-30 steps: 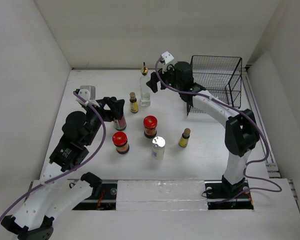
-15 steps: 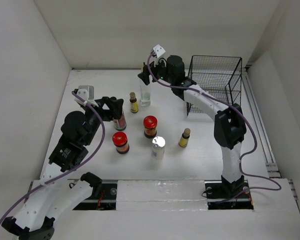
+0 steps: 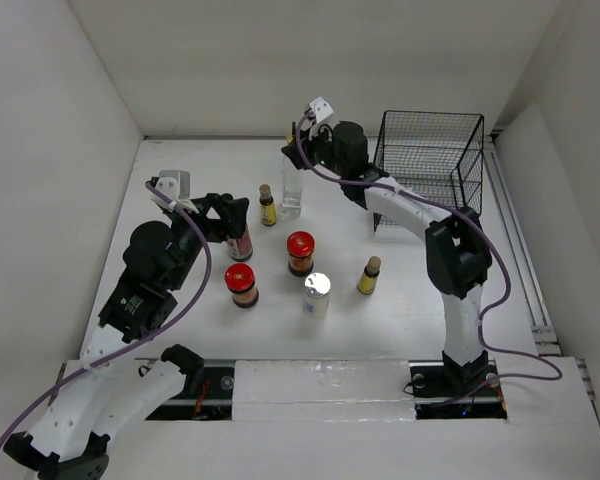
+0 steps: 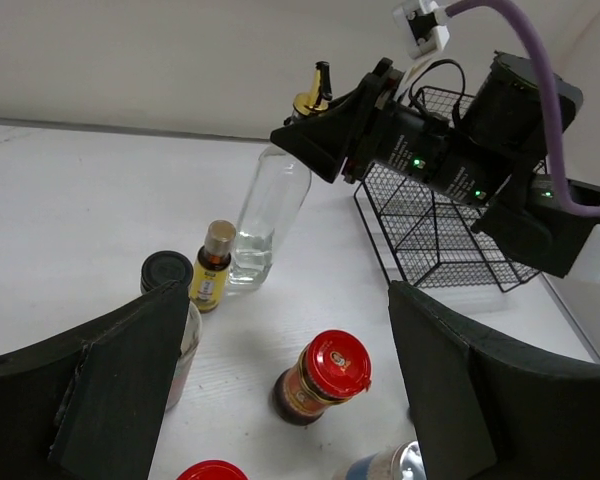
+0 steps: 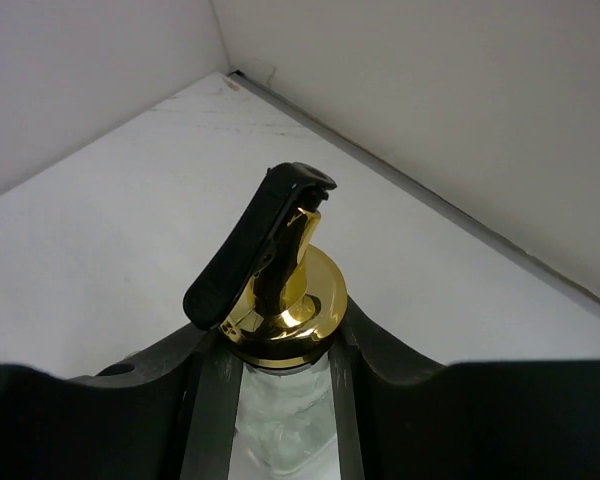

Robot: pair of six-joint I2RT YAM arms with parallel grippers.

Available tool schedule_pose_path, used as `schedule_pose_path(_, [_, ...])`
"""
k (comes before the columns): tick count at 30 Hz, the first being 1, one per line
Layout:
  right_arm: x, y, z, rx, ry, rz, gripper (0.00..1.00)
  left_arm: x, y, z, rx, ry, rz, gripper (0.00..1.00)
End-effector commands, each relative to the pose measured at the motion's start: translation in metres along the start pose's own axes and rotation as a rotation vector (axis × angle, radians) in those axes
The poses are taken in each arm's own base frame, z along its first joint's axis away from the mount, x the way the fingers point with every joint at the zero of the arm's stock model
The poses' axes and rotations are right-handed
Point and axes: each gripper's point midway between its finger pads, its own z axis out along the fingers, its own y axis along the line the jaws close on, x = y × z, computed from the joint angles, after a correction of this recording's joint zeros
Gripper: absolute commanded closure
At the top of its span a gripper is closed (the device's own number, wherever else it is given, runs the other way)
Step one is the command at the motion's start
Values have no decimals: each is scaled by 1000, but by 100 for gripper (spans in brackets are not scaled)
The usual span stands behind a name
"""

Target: Organize the condiment bottles

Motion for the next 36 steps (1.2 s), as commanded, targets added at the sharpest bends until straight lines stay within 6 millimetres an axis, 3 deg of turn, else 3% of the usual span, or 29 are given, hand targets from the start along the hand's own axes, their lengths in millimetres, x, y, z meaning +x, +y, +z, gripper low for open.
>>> schedule_pose_path(1, [-172,21,-53,5,-393,-47,84,-13,-6,-2,27,-48,-15,23])
schedule_pose_path(2, [-185,20,-62,25,-408,-46,86,-13,-6,-2,27,-48,-15,23])
schedule_pose_path(3, [-205,6,-76,82,-442,-48,87,-13,-6,-2,27,-48,-15,23])
schedule_pose_path(4, [-233,4,-97,101,-494,-60,87,-13,-6,-2,27,-48,-15,23])
schedule_pose_path(7, [-265,-21,-128,169,-529,-69,87,-15,-8,-4,39,-54,-16,23])
schedule_pose_path(14, [-284,-91,-179,343,-505,-91,88,-15,-9,-5,51,-59,-17,24])
schedule_pose_path(18, [-308,-128,-207,425,-524,-120,90,-12,-9,-3,47,-49,-16,24])
schedule_pose_path(20, [-303,-153,-211,466,-495,-120,90,-11,-10,-3,57,-46,-15,24])
schedule_pose_path(21, [-312,-157,-215,468,-507,-132,90,-11,-10,-3,57,-46,-15,24])
schedule_pose_path(24, [-305,-182,-214,506,-480,-116,92,-11,-10,-3,57,-46,-15,24])
schedule_pose_path(32, [-290,-217,-209,552,-442,-105,92,-9,-10,-1,54,-37,-14,24])
schedule_pose_path(36, [-268,-232,-207,566,-397,-77,93,-9,-8,0,45,-40,-14,24])
